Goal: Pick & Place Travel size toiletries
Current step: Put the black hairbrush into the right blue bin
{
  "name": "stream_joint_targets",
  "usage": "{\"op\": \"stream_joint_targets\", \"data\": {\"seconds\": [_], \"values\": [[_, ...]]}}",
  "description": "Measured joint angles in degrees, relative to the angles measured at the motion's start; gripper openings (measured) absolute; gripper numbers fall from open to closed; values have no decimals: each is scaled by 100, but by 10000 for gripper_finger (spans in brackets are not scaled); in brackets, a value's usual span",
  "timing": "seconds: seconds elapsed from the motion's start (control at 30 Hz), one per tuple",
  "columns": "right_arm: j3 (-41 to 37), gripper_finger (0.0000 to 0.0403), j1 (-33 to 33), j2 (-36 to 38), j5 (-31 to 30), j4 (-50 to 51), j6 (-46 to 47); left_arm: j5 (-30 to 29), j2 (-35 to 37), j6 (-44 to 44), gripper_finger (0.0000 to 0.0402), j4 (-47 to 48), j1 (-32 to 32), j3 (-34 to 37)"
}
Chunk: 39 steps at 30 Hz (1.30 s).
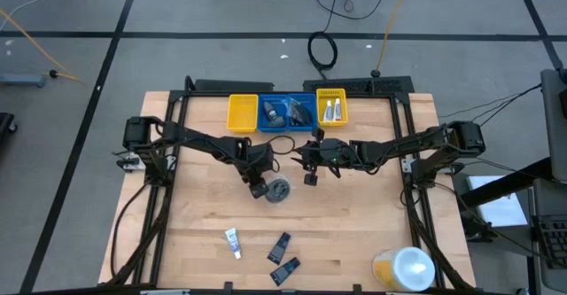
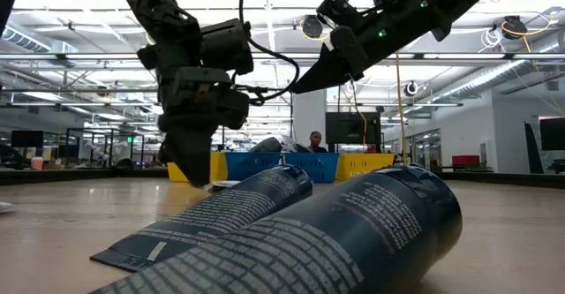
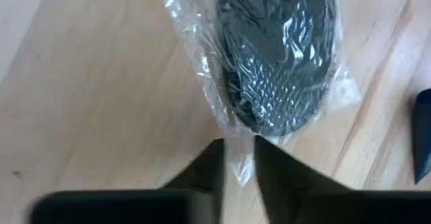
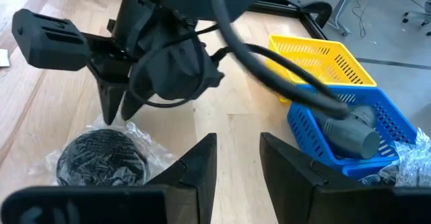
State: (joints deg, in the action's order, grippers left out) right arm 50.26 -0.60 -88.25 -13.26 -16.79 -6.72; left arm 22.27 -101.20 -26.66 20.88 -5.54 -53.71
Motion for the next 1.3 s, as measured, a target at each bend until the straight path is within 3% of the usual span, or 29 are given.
{"op": "stream_joint_targets", "data": {"seconds": [0.1,0.43,0.73,1.03,1.3], "values": [[0,105,0,0,-2,2,1,-111,-12,-16,14,-86,4,2],[0,105,0,0,-9,57,0,-198,74,-95,0,-166,-5,2],[0,105,0,0,-9,87,1,-521,1170,-47,0,-122,8,2],[-1,105,0,1,-11,83,1,-1760,2513,2,0,-152,275,-5],[-2,105,20,2,-9,4,62,-2798,3061,476,0,-155,288,-404]]}}
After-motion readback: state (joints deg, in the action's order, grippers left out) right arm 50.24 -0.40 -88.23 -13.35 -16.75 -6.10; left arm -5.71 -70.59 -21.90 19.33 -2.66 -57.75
